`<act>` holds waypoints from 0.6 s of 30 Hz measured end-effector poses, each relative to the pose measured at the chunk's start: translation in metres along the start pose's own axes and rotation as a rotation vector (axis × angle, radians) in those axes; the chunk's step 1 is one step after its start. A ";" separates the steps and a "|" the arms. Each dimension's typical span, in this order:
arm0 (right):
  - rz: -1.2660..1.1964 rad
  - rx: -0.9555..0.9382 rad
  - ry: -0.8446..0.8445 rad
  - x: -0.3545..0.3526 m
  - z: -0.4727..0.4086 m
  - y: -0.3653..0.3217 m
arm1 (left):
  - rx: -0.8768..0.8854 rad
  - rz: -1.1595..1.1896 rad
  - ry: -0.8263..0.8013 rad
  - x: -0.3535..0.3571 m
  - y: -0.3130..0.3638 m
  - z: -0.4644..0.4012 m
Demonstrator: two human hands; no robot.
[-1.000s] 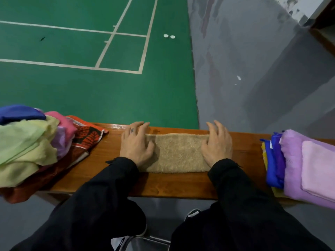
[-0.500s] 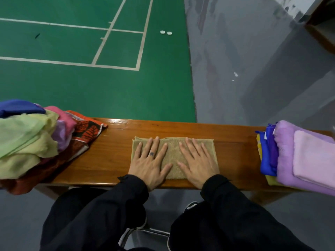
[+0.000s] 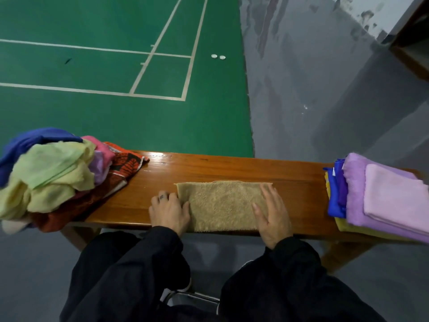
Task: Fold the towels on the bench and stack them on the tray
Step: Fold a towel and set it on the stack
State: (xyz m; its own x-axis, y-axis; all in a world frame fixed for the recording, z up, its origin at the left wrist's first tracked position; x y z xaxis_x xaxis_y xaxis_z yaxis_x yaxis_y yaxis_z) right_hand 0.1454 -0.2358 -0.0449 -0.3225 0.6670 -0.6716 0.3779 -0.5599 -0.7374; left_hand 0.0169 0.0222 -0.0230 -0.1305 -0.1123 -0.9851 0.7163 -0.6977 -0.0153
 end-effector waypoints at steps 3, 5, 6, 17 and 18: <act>-0.414 0.147 0.056 -0.012 -0.001 -0.005 | 0.035 0.299 0.002 -0.011 0.003 -0.006; -0.695 0.269 0.115 -0.023 -0.005 -0.012 | -0.023 0.534 -0.049 -0.019 -0.002 -0.011; -0.766 0.301 0.140 -0.028 -0.006 -0.015 | -0.047 0.604 -0.067 -0.023 -0.007 -0.015; -0.908 0.309 0.184 -0.035 -0.007 -0.018 | 0.297 0.952 -0.025 -0.091 0.046 0.012; -0.911 0.308 0.187 -0.034 -0.007 -0.017 | 0.338 0.908 -0.025 -0.089 0.062 0.016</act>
State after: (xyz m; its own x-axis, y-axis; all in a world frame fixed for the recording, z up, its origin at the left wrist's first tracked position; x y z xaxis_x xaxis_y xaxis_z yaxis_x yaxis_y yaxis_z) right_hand 0.1563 -0.2461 -0.0090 -0.2254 0.9599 0.1668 -0.1988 0.1223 -0.9724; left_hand 0.0623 -0.0221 0.0668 0.3577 -0.7211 -0.5933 0.3173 -0.5037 0.8035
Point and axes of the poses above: each hand's wrist, its own z-axis away from the middle knuckle, its own x-axis out of the palm, y = z × x, the point moved 1 cm from there along -z, towards the middle knuckle, and after that the axes turned 14 degrees about -z, right-handed, at the moved point
